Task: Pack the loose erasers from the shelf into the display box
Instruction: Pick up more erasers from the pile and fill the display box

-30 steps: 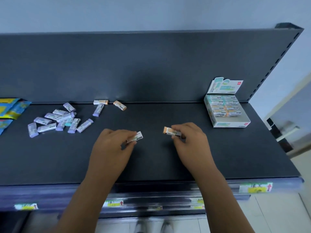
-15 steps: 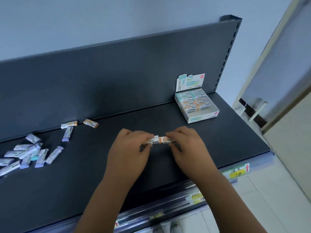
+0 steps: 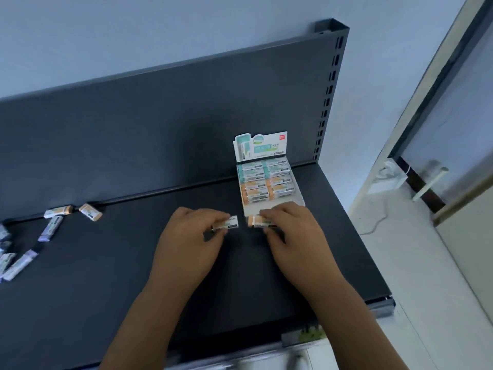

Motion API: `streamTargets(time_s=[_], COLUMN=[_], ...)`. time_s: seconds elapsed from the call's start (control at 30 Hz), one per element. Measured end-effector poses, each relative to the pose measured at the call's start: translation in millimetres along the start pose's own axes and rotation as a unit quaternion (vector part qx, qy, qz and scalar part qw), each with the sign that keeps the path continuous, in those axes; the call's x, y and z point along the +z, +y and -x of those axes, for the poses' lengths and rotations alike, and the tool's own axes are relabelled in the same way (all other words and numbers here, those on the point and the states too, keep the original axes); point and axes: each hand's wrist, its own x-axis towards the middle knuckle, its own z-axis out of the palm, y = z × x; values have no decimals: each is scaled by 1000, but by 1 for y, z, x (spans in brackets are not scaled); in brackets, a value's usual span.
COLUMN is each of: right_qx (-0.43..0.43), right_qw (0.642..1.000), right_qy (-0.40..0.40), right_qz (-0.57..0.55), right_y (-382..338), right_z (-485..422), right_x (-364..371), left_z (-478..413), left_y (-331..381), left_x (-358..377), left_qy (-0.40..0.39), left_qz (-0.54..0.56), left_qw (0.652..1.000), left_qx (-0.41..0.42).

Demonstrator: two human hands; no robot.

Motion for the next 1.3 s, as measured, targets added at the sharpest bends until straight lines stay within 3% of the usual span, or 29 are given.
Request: streamTargets(time_s=[0.37,1.03,1.3], right_qx=[-56,-22,-8], right_qw=[996,998,991], right_qy=[4,36,66], right_qz=[-72,55,116], right_y=[27,39,28], right_z=[-18,-61,-65], right_x=[-29,-29,-20], left_z=[-36,-81,-89], left_y=[30,21,16], left_x=[20,59,68], left_qy=[50,29,49], left_qz=[1,-42,-17], left_qw=[998,997,997], left_qx=[-26,59,52])
